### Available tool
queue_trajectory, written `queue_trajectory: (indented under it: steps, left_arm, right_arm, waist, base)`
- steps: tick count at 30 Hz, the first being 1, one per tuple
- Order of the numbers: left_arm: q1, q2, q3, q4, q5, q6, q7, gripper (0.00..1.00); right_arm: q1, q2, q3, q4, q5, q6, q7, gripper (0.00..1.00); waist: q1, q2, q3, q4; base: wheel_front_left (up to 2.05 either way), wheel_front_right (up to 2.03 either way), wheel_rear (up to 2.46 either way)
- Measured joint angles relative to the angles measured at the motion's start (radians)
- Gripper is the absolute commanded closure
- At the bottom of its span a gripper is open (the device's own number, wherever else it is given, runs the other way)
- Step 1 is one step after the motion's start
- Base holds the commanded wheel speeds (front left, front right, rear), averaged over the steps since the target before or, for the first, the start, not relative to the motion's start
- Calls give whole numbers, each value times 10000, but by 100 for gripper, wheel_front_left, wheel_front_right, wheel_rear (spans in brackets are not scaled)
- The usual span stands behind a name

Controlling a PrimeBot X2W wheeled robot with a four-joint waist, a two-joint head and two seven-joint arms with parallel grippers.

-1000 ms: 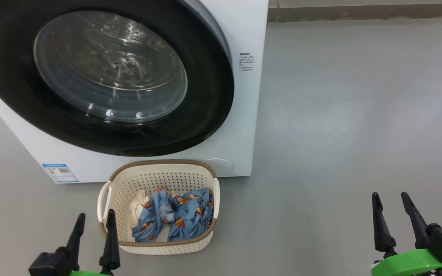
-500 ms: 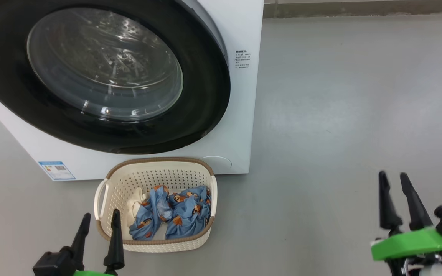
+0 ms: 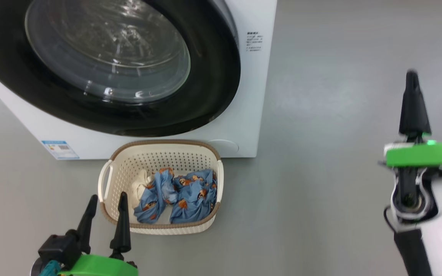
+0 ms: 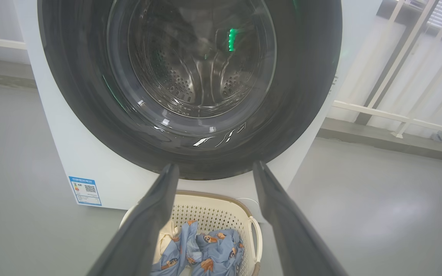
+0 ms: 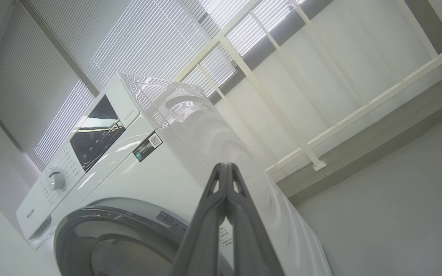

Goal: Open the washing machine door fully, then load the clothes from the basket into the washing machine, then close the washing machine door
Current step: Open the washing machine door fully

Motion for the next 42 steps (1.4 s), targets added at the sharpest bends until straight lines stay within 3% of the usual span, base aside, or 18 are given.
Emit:
queue_trajectory:
  steps: [7, 14, 21, 32, 42]
  left_arm:
    - [-407, -8, -253, 0, -140, 0, -12, 0]
    - [-749, -15, -602, -25, -437, 2, -12, 0]
    - [-1228, -21, -976, -259, -732, 15, -12, 0]
    - [-1811, -42, -1634, -593, -984, 267, -13, 0]
    - [-2213, -52, -2138, -734, -1256, 385, -17, 0]
  right_arm:
    - [-1889, -775, 671, 470, 2405, 0, -29, 100]
    - [-3323, -1985, 2539, 966, 5191, 0, 29, 100]
    - [-4345, -2909, 3507, 1126, 7108, 0, 1547, 100]
    - [-5667, -3373, 4084, 1818, 8149, 0, 4368, 100]
    - [-6652, -3396, 3862, 2449, 8420, 0, 6021, 100]
  waist:
    - [0, 0, 489, 362]
    - [0, 0, 1000, 857]
    - [0, -1, 1657, 1294]
    - [0, 0, 2661, 1835]
    - [0, 0, 3445, 2232]
  base:
    - [0, 0, 0]
    - [0, 0, 0]
    - [0, 0, 0]
    - [0, 0, 0]
    - [0, 0, 0]
